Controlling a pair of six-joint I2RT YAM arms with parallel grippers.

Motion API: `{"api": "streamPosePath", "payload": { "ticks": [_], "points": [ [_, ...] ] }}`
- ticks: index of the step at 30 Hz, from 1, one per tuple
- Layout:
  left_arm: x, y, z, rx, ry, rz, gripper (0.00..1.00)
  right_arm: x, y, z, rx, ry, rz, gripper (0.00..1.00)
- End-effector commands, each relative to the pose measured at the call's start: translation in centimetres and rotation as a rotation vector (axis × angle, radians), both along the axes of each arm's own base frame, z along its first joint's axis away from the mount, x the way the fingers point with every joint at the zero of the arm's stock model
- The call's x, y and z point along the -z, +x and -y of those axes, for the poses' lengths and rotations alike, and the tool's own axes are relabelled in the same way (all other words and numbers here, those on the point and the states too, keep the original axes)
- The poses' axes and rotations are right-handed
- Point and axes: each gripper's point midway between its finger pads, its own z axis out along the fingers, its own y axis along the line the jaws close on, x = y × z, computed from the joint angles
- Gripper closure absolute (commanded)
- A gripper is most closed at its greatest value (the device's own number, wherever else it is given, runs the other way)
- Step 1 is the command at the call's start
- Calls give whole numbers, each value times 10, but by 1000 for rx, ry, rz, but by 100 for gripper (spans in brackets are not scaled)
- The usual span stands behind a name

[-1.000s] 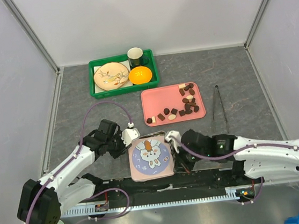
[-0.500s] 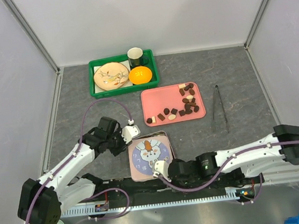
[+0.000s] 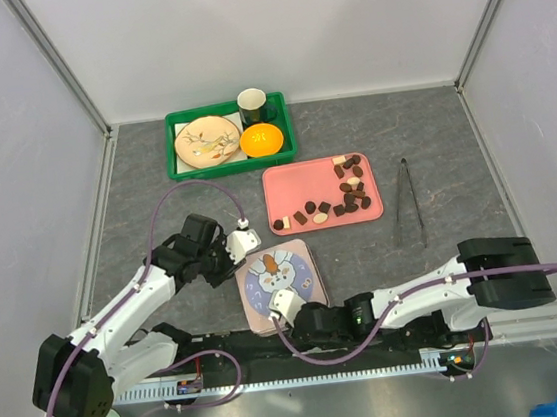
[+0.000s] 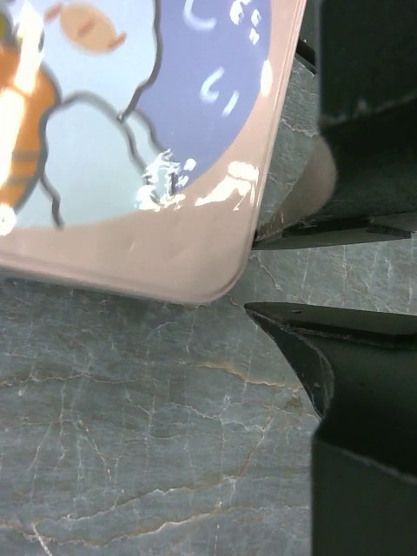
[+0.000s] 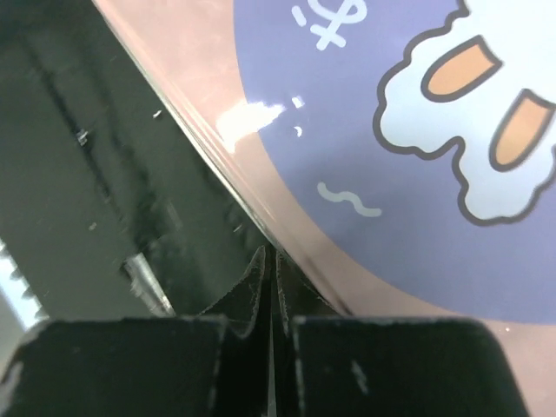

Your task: Pack the chocolate

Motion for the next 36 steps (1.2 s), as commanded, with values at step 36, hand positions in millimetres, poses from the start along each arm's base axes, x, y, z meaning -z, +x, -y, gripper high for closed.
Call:
{"api": "streamPosePath", "payload": {
  "ticks": [36],
  "points": [
    [4, -15, -5, -15, 52, -75, 62, -43, 170, 62, 803, 152, -220, 100]
  ]
}}
